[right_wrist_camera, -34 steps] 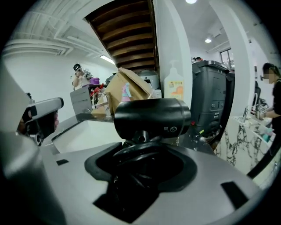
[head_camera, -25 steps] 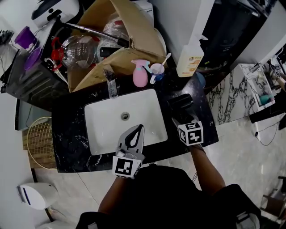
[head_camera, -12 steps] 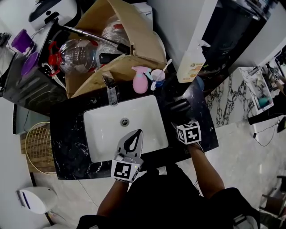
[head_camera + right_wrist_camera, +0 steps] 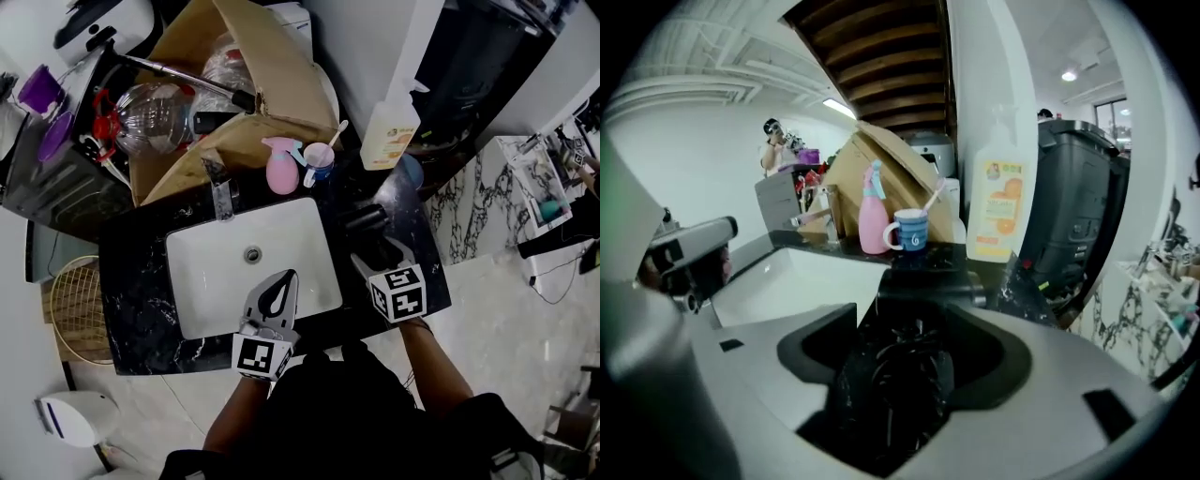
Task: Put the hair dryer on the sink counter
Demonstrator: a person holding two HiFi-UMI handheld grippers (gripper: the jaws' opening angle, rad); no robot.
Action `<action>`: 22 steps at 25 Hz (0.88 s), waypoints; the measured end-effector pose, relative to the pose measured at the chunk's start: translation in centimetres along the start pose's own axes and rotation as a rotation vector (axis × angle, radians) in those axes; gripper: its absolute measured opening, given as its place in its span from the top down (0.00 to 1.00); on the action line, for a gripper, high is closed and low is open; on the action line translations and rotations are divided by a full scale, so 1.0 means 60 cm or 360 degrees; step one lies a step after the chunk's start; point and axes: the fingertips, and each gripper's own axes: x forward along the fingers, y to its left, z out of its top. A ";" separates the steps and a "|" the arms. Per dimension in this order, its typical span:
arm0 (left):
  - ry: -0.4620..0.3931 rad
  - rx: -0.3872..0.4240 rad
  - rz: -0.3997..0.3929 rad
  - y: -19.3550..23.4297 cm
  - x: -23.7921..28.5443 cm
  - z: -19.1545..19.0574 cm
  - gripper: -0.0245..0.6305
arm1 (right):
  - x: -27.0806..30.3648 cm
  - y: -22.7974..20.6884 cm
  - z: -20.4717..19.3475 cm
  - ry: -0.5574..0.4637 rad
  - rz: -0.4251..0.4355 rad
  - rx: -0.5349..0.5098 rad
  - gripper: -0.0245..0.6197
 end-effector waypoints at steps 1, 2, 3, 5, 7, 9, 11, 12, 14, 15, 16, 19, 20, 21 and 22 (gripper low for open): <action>0.0003 -0.0001 0.0004 -0.002 0.000 0.002 0.97 | -0.014 0.005 0.013 -0.0055 0.0016 -0.0013 0.52; 0.0006 0.0002 0.0006 -0.005 0.001 0.003 0.97 | -0.029 0.011 0.028 -0.0121 0.0032 -0.0020 0.52; 0.0010 0.0004 0.0006 -0.007 0.003 0.005 0.97 | -0.044 0.015 0.046 -0.0198 0.0046 -0.0025 0.52; 0.0012 -0.0009 -0.0002 -0.011 0.009 0.010 0.97 | -0.074 0.021 0.080 -0.0350 0.0048 -0.0049 0.53; 0.0005 -0.0014 -0.0005 -0.018 0.014 0.017 0.97 | -0.106 0.024 0.106 -0.0469 0.0023 -0.0110 0.53; -0.0011 -0.0002 -0.0002 -0.026 0.018 0.032 0.97 | -0.132 0.024 0.122 -0.0546 -0.0036 -0.0239 0.60; -0.0028 0.0013 0.0005 -0.034 0.022 0.047 0.97 | -0.153 0.018 0.130 -0.0582 -0.0131 -0.0389 0.67; -0.0036 0.0022 0.0010 -0.037 0.023 0.052 0.97 | -0.161 0.014 0.133 -0.0595 -0.0174 -0.0437 0.72; -0.0048 0.0040 0.0022 -0.045 0.025 0.060 0.97 | -0.175 0.002 0.139 -0.0632 -0.0234 -0.0465 0.78; -0.0054 0.0046 0.0031 -0.048 0.025 0.063 0.97 | -0.179 -0.005 0.140 -0.0651 -0.0249 -0.0451 0.83; -0.0061 0.0049 0.0043 -0.051 0.024 0.066 0.97 | -0.181 -0.011 0.141 -0.0667 -0.0251 -0.0418 0.89; -0.0089 0.0041 0.0085 -0.054 0.021 0.075 0.97 | -0.177 -0.021 0.134 -0.0677 -0.0199 -0.0273 0.96; -0.0094 0.0040 0.0094 -0.056 0.020 0.077 0.97 | -0.177 -0.022 0.131 -0.0681 -0.0182 -0.0241 0.96; -0.0094 0.0040 0.0100 -0.058 0.020 0.078 0.97 | -0.179 -0.022 0.130 -0.0692 -0.0174 -0.0225 0.96; -0.0090 0.0039 0.0104 -0.060 0.020 0.078 0.97 | -0.182 -0.021 0.129 -0.0708 -0.0170 -0.0221 0.96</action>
